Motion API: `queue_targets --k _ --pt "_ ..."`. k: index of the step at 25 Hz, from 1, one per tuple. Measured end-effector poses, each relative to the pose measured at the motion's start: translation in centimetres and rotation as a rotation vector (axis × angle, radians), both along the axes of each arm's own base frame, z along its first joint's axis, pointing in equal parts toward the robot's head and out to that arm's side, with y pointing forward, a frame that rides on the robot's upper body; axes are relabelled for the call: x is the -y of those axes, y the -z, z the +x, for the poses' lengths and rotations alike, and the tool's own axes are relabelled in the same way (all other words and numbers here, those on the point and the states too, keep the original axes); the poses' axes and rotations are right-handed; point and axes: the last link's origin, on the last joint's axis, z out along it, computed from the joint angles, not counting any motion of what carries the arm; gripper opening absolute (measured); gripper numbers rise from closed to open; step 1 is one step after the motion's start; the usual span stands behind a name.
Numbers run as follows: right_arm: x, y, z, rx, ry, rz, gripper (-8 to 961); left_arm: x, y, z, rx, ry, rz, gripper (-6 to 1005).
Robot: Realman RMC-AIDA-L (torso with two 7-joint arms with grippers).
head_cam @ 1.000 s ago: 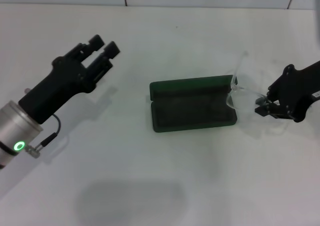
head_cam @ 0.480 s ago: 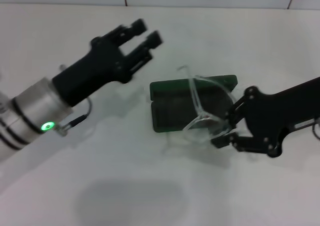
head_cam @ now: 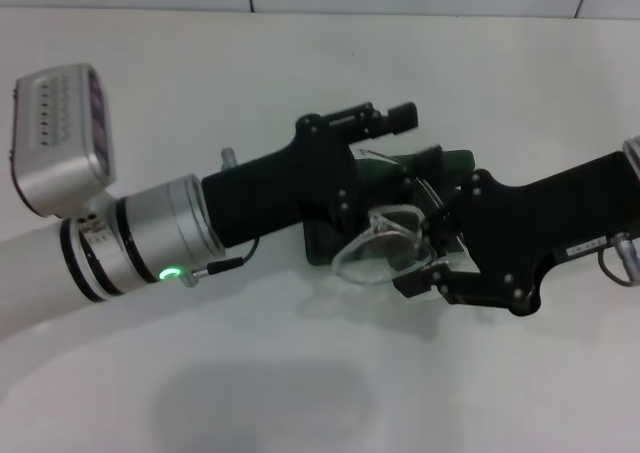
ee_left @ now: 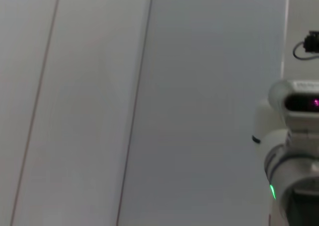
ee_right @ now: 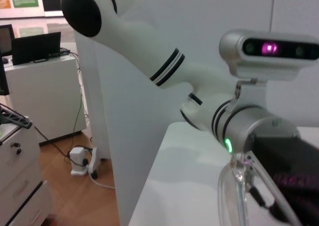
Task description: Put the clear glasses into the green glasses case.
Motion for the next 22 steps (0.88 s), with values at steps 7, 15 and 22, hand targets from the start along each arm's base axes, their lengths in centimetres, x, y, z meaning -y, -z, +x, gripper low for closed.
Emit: queue_targets --k 7,15,22 --pt "-0.1 -0.2 -0.2 -0.022 0.004 0.014 121 0.6 0.5 -0.3 -0.050 0.033 -0.038 515" --pt "0.1 0.0 -0.1 -0.021 0.007 0.003 119 0.5 -0.1 -0.8 -0.025 0.005 -0.006 515" --pt "1.6 -0.3 0.4 -0.015 -0.061 -0.075 119 -0.1 -1.6 -1.7 0.033 -0.068 0.061 515"
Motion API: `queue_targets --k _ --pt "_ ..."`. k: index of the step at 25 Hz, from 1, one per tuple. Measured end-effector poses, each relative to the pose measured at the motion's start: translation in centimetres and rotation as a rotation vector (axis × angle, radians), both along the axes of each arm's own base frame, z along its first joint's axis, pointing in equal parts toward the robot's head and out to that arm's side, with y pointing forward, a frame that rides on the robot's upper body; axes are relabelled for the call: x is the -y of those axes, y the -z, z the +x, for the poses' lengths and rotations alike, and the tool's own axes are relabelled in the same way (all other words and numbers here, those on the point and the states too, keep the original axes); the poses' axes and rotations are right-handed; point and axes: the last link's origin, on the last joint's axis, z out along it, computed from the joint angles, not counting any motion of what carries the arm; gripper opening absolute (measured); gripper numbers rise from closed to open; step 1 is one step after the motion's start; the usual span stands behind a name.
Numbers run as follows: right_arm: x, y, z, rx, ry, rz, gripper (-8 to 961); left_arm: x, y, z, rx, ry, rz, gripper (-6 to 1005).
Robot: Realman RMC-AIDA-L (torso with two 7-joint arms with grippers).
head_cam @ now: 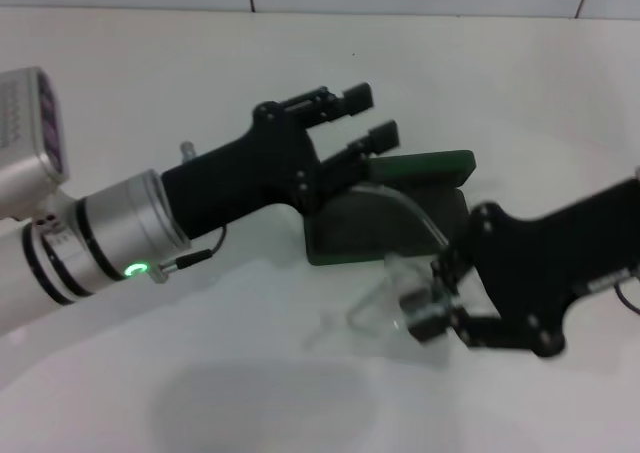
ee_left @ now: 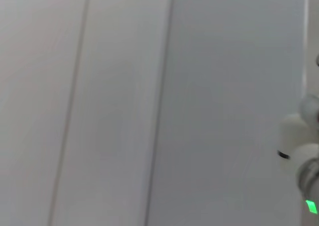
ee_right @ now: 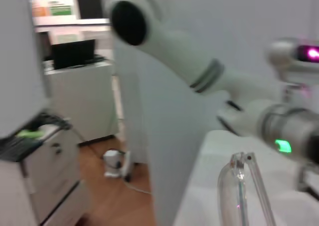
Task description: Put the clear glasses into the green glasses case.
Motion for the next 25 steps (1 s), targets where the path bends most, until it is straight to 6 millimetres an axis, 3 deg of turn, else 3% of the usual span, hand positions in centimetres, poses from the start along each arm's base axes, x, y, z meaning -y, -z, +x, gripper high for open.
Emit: queue_targets --k 9,12,18,25 --pt "3.2 -2.7 1.4 -0.091 -0.300 -0.016 120 -0.7 -4.2 -4.5 0.062 -0.214 0.198 515" --pt "4.0 -3.3 1.9 -0.164 -0.399 -0.014 120 -0.9 -4.5 -5.0 0.049 -0.239 0.205 515" --pt "4.4 -3.4 1.8 -0.334 -0.479 0.055 120 -1.2 -2.2 -3.2 -0.003 -0.172 0.104 514" --pt "3.4 -2.7 1.4 -0.350 -0.443 0.116 119 -0.8 0.7 0.4 -0.026 -0.015 -0.057 514"
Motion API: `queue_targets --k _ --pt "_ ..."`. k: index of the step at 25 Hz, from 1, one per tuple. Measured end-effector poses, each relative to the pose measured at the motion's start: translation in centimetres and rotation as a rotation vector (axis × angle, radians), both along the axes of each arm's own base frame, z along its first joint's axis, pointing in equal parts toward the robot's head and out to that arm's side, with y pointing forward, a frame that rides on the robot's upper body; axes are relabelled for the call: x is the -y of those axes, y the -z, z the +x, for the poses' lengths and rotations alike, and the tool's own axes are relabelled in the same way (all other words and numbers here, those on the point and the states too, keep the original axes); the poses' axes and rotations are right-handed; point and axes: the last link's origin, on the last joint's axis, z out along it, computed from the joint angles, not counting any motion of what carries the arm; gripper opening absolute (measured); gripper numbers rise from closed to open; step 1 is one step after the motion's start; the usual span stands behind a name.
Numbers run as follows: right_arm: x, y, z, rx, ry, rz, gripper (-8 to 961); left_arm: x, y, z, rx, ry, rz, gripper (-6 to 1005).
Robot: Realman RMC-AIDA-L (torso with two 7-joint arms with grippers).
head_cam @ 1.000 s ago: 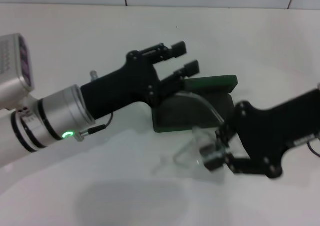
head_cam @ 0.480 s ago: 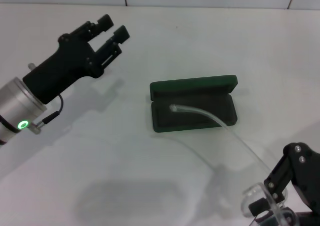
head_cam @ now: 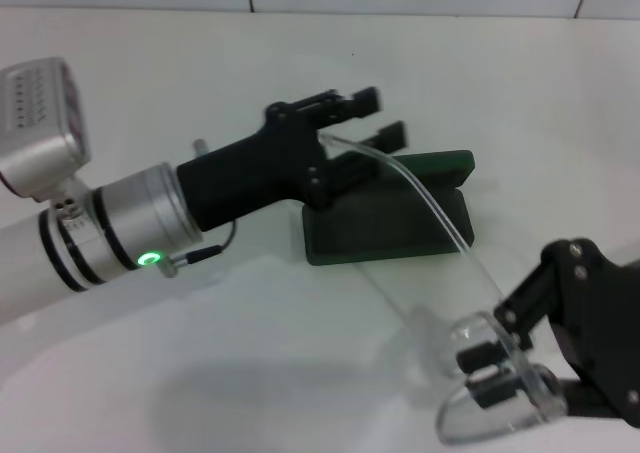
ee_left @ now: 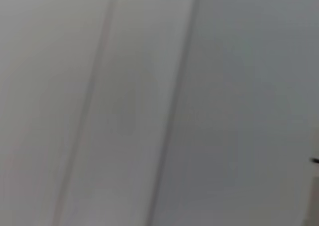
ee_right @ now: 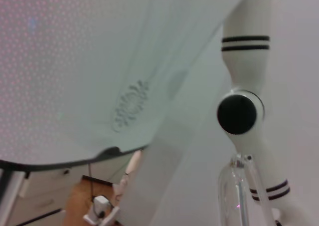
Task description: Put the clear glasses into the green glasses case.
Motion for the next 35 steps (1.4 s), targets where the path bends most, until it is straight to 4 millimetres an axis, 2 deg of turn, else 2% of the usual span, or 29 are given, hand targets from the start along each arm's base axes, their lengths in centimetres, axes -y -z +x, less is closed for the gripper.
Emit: queue_targets --k 5,11,18,25,35 --pt "-0.7 0.5 0.1 -0.014 0.058 0.036 120 1.0 0.0 1.4 0.057 0.083 -0.045 514" --pt "-1.1 0.8 0.4 -0.036 0.118 0.028 120 1.7 -0.6 2.1 0.111 0.144 -0.060 514" --pt "-1.5 0.9 0.5 -0.041 0.167 0.033 119 2.3 -1.0 2.0 0.132 0.163 -0.059 514" --pt "-3.3 0.8 0.3 -0.027 0.346 0.054 119 2.6 -1.2 2.0 0.150 0.168 -0.053 514" --pt "-4.2 0.7 0.3 -0.001 0.470 0.029 120 2.5 -1.0 2.2 0.137 0.190 -0.029 514"
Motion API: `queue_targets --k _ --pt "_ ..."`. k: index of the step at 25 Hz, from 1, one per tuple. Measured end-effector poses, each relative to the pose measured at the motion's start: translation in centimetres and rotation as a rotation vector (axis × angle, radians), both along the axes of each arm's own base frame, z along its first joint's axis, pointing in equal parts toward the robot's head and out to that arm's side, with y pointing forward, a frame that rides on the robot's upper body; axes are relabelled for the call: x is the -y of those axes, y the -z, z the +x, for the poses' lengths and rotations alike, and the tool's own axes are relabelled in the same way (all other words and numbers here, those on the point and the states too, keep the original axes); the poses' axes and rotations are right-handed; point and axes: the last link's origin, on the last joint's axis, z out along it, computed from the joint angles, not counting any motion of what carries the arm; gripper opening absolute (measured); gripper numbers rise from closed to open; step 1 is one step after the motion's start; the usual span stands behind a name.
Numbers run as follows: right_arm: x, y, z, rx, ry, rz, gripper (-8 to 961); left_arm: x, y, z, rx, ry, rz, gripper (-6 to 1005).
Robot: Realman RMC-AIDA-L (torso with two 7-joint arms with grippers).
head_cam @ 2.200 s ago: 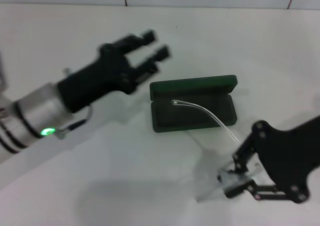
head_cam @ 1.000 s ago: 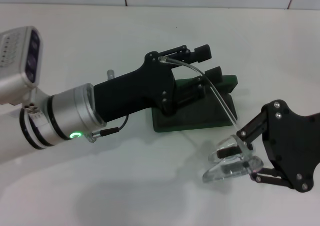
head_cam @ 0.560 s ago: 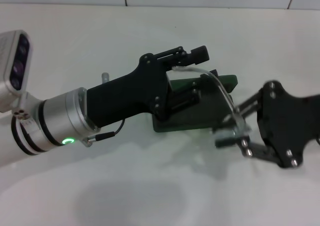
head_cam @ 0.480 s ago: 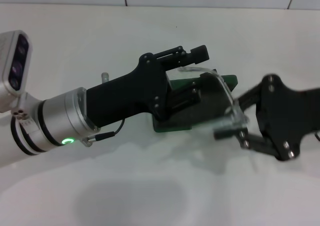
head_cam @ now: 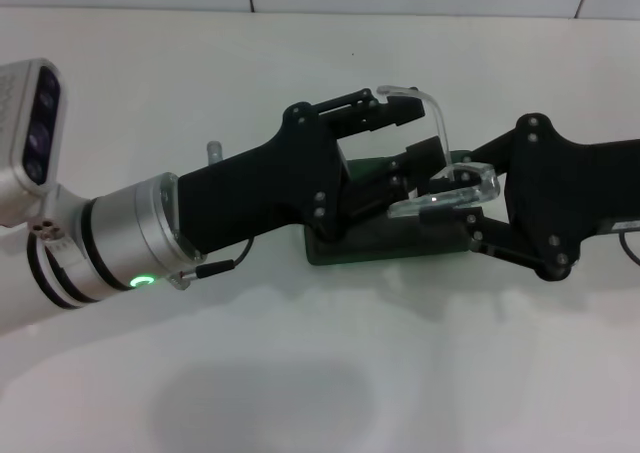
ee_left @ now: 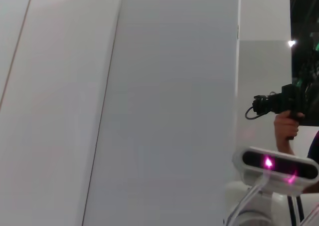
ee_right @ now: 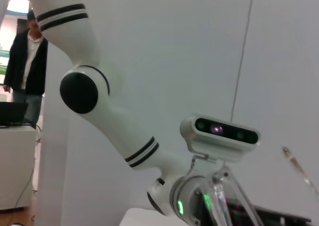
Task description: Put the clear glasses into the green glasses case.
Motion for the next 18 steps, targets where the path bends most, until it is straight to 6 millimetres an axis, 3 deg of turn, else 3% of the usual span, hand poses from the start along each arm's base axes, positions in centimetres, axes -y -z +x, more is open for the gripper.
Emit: queue_targets --k 12,18 --pt "1.8 -2.1 0.3 -0.078 -0.068 -0.048 118 -1.0 0.4 -1.2 -0.060 -0.082 0.052 514" --pt "2.0 -1.3 0.1 -0.071 -0.077 -0.101 118 -1.3 0.2 -0.8 -0.041 -0.088 0.066 514"
